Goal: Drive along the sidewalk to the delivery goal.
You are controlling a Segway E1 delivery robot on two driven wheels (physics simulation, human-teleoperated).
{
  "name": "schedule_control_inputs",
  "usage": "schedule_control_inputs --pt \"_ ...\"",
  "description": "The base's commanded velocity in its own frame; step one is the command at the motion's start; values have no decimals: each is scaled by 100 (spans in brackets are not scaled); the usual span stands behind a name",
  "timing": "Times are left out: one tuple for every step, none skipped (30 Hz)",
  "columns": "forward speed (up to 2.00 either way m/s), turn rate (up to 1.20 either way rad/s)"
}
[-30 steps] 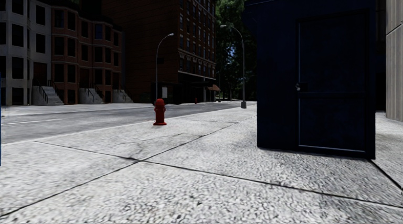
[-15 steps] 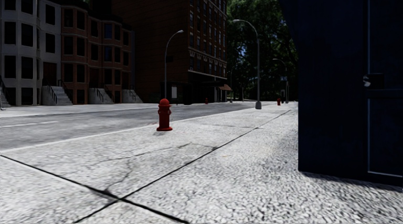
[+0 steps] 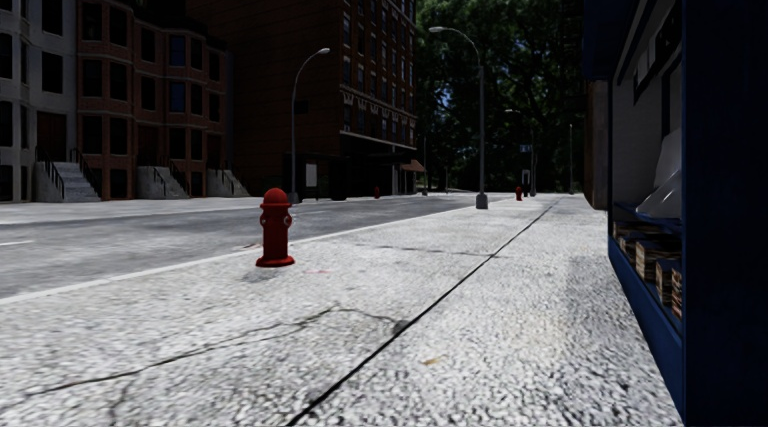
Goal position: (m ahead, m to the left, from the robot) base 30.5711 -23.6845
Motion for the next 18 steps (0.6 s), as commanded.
schedule_control_inputs --pt "200 -40" --pt "200 -40" --pt "200 -40" --pt "200 -40" --pt "200 -40" --pt "200 -40" --pt "200 -40" --pt "200 -40" --pt "200 -40" --pt "200 -40" --pt "200 -40" --pt "200 -40" --pt "200 -40" --pt "200 -40" --pt "200 -40" --pt "200 -40" --pt "200 -40" --pt "200 -40"
